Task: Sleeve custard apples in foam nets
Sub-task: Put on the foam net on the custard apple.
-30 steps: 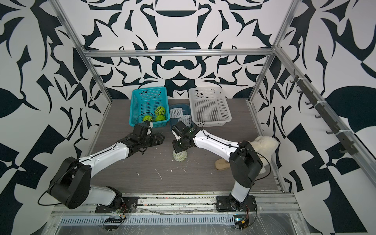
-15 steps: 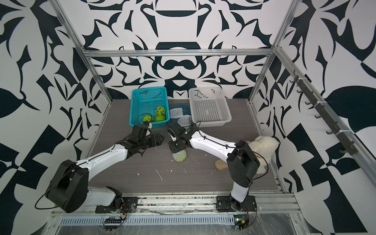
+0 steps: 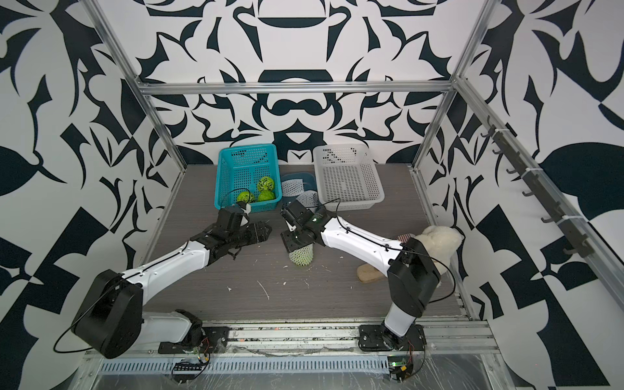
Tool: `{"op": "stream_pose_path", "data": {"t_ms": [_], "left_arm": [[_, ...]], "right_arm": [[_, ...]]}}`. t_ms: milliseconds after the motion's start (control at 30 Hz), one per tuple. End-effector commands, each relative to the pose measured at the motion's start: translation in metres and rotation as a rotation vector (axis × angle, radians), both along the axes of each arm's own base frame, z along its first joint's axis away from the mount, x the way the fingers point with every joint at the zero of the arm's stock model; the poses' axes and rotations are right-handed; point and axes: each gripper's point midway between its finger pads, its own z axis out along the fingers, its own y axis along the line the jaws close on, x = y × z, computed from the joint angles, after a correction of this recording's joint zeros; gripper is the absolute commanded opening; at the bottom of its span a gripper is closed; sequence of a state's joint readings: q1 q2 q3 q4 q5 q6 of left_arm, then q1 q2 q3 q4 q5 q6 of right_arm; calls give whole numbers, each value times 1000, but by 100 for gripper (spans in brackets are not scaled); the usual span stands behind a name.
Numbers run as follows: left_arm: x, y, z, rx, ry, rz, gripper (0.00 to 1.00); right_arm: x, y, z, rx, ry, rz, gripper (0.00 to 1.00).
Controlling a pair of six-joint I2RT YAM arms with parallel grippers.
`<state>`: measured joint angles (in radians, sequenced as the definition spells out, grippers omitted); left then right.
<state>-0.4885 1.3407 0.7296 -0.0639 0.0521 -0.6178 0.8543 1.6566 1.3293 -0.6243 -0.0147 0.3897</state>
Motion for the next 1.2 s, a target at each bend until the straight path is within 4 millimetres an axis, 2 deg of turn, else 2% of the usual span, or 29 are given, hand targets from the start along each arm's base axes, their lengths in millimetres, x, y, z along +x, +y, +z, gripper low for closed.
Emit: {"op": "stream_pose_path", "data": {"t_ms": [0, 133, 200, 300, 467, 533, 667, 833, 967, 1167], "left_arm": [[-3, -1, 4, -16, -6, -2, 84], [-2, -1, 6, -19, -10, 2, 84], [-2, -2, 6, -24, -9, 0, 84], [-2, -9, 11, -51, -5, -20, 84], [-5, -32, 30, -99, -19, -87, 84], [-5, -37, 34, -100, -27, -101, 84], [-3, -38, 32, -100, -28, -89, 84], [2, -37, 28, -91, -25, -74, 84], [5, -36, 23, -79, -20, -61, 84], [7, -31, 18, -62, -17, -43, 84]], "right_arm": [[1, -6, 17, 16, -53, -11, 52], [-2, -8, 12, 26, -43, -23, 27], [-2, -11, 9, 10, -40, -31, 24], [-2, -14, 20, 32, -72, -43, 40], [-3, -22, 49, 70, -121, -58, 66], [-5, -31, 48, 33, -127, -69, 99], [-16, -47, 35, -19, -102, -73, 100], [-25, -43, 10, 35, -46, -90, 100], [-18, -36, -6, 80, -26, -173, 99], [-4, -25, -20, 102, 4, -268, 96]]}}
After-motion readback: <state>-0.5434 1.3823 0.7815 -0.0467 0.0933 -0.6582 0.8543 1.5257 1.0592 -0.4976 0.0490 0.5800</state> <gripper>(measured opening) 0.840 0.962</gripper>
